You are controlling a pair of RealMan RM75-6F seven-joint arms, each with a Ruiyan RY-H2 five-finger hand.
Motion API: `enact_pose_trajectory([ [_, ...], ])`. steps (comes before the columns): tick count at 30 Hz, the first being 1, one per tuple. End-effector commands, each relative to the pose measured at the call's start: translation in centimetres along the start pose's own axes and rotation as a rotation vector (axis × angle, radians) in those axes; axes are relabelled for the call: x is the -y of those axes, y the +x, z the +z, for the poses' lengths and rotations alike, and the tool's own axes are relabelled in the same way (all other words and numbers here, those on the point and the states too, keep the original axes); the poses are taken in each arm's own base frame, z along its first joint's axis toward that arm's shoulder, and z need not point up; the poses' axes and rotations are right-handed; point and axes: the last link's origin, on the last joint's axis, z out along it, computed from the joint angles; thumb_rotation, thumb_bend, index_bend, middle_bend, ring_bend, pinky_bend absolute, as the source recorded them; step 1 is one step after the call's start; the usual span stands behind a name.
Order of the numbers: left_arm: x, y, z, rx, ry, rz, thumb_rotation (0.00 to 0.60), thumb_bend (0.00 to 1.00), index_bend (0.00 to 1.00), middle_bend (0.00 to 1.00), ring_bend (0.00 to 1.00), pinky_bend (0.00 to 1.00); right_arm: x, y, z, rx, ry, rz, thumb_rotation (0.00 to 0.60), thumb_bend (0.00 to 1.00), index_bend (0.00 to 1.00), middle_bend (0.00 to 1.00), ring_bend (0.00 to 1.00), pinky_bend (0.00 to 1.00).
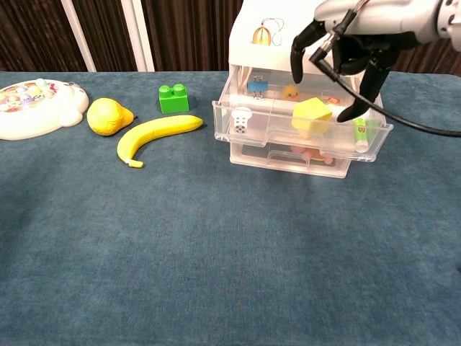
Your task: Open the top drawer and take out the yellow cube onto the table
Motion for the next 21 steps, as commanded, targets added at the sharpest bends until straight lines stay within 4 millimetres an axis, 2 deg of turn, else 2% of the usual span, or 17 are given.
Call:
enact_pose_trajectory([
  [1, 0.1, 0.0, 0.0, -0.002, 0.002, -0.001, 0.600, 0.34, 0.07, 0.00, 0.00, 0.00, 0.7, -0.3, 0.2, 0.009, 0.015, -0.021, 0.600, 0.20, 0.37, 1.00, 1.00, 1.00],
  [14, 0.2, 0.1, 0.0, -0.001, 0.005, -0.004, 0.600, 0.34, 0.07, 0.00, 0.00, 0.00, 1.5, -0.2, 1.5, 0.033, 0.020, -0.092, 0.600, 0.20, 0.37, 1.00, 1.00, 1.00],
  [21, 0.2, 0.1, 0.0, 0.000, 0.005, -0.003, 0.600, 0.34, 0.07, 0.00, 0.00, 0.00, 1.5, -0.1, 2.1, 0.058, 0.019, -0.075, 0.600, 0.20, 0.39, 1.00, 1.00, 1.00],
])
